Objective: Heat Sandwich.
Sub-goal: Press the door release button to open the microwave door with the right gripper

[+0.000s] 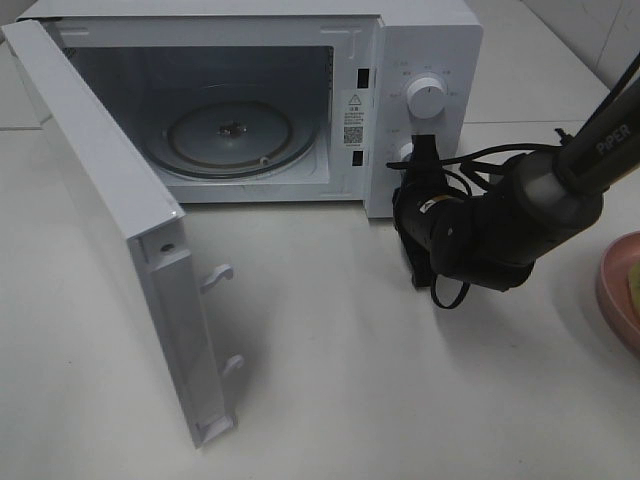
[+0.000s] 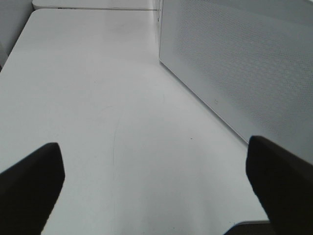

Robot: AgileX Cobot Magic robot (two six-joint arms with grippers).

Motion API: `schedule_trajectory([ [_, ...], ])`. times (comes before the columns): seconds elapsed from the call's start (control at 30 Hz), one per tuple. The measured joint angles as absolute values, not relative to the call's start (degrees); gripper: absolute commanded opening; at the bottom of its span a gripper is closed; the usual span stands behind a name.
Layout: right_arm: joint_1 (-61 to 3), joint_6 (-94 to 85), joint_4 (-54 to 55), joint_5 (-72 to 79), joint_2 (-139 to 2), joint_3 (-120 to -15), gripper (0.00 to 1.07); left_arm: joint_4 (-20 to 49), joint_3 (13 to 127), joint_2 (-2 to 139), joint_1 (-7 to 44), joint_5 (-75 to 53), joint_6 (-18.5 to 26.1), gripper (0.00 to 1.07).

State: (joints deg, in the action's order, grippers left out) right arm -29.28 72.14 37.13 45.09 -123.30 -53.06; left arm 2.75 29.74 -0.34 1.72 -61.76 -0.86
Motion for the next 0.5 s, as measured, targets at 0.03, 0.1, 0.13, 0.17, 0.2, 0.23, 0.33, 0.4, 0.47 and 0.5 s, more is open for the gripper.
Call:
schedule_trajectory([
  [0.03,-29.1,72.2,36.6,44.6,-123.1,-53.0,0.02,2.8,29.7,-0.3,1.7,-61.8,-0.9,0.95],
  [0.1,-28.9,72.2,35.8,44.1,-122.7,-52.7,0.02,2.8,29.7,-0.3,1.7,-61.8,-0.9,0.95],
  [0.13,-28.8,72.2,35.3,44.1,-122.7,-52.6,0.02,2.8,29.7,-0.3,1.7,-61.8,-0.9,0.95],
  [0.17,-28.8,72.2,35.3,44.1,-122.7,-52.6,0.02,2.8,29.7,-0.3,1.7,-61.8,-0.9,0.95],
  [0.2,-28.6,72.2,34.8,44.1,-122.6,-52.4,0.02,2.8,29.7,-0.3,1.7,-61.8,-0.9,0.95],
  [0.23,-28.5,72.4,34.1,44.2,-122.6,-52.2,0.02,2.8,29.7,-0.3,1.7,-61.8,-0.9,0.95],
  [0.33,-28.5,72.9,33.7,44.2,-122.6,-52.1,0.02,2.8,29.7,-0.3,1.7,-61.8,-0.9,0.95],
  [0.4,-28.4,74.3,32.1,44.8,-122.6,-51.5,0.03,2.8,29.7,-0.3,1.7,-61.8,-0.9,0.95],
  [0.47,-28.3,74.7,31.6,45.0,-122.6,-51.3,0.03,2.8,29.7,-0.3,1.7,-61.8,-0.9,0.95],
  [0.5,-28.2,75.4,30.8,45.4,-122.5,-51.2,0.03,2.8,29.7,-0.3,1.7,-61.8,-0.9,0.95],
])
